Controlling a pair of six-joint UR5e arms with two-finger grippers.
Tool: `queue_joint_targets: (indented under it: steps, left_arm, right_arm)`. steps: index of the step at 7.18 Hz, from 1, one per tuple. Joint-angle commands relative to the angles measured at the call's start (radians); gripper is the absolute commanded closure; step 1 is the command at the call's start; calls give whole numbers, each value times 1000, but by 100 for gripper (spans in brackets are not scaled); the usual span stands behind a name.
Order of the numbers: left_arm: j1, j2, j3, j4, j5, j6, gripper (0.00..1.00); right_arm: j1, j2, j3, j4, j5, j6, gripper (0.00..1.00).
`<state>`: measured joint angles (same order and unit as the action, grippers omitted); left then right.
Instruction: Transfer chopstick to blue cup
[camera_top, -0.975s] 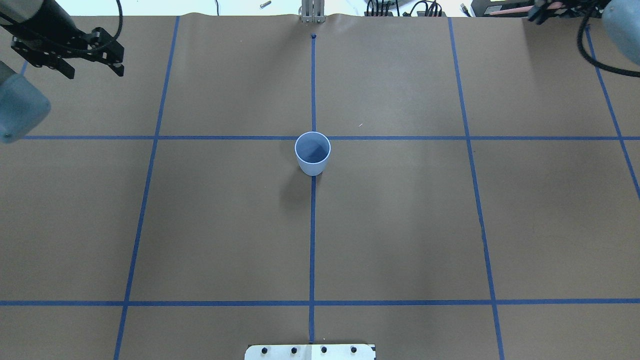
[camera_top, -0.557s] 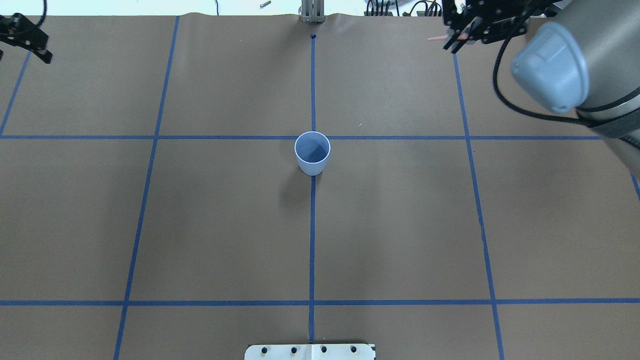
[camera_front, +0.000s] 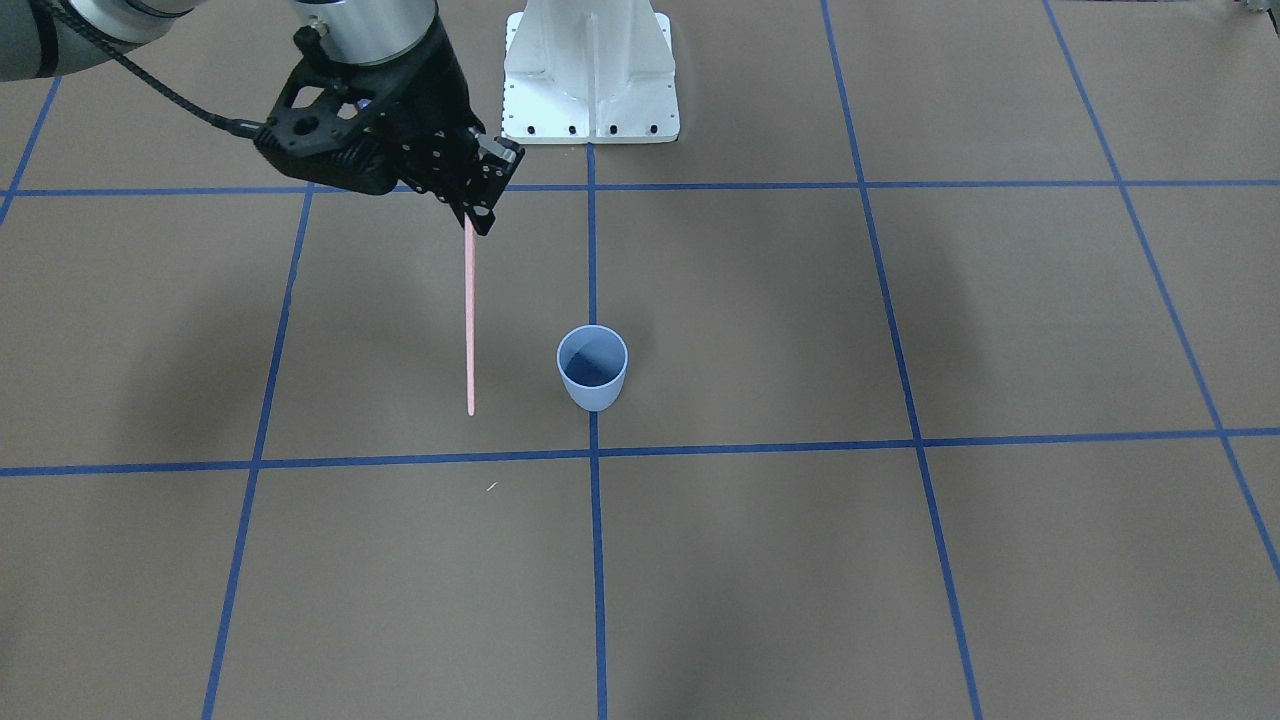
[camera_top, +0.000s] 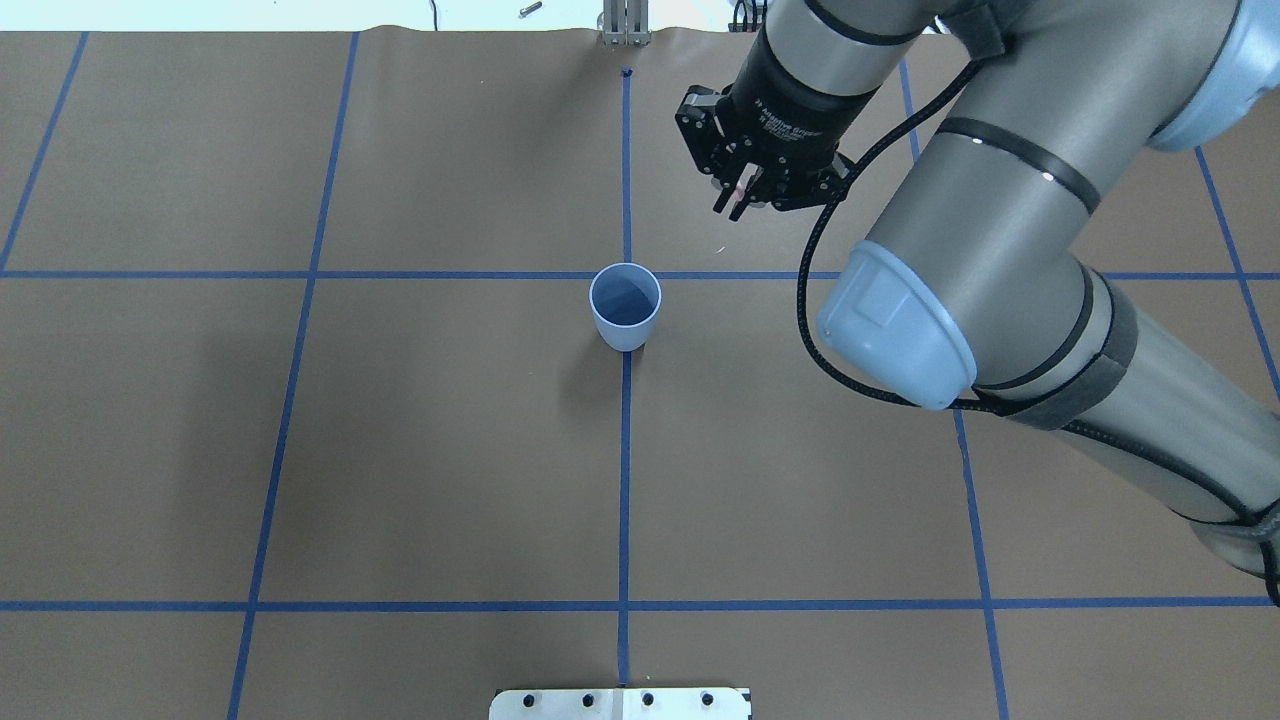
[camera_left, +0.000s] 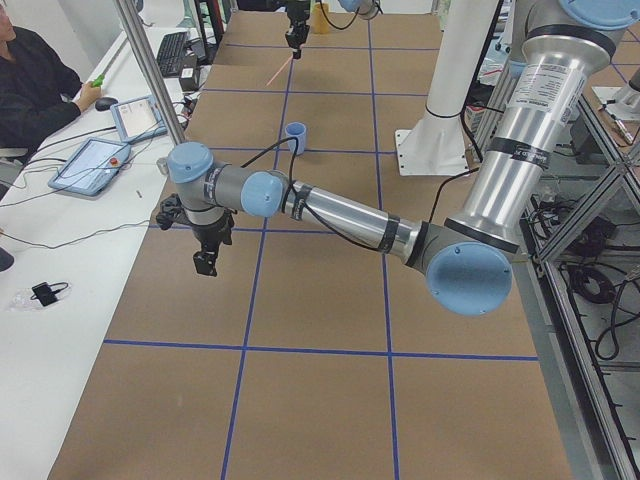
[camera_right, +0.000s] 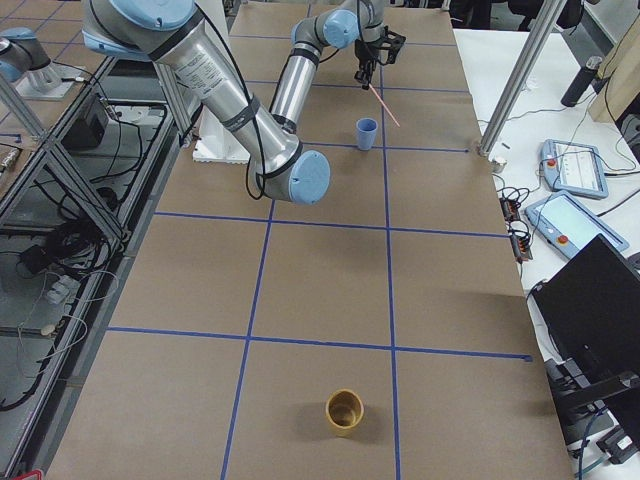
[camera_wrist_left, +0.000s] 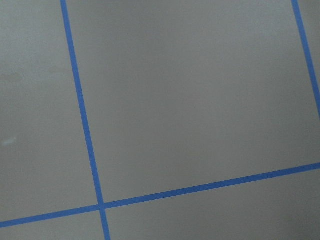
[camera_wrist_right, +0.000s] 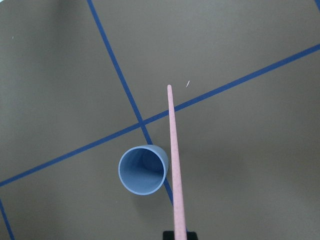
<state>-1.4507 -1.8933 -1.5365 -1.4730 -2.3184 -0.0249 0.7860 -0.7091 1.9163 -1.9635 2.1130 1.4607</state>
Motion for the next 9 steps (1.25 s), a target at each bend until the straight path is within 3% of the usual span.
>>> queue_joint_targets:
  steps: [1,4,9]
  left_arm:
    - [-2,20,4,-1,1,10,2]
    - [-2,25,7,-1,1,11,2]
    - [0,25,7,-1,1,10,2]
  right_arm:
    - [-114,38,-9,2,-69,36,100]
    - [-163,77,-104,103,-73,67,100]
    - [-189,72,-157,103,-51,66,100]
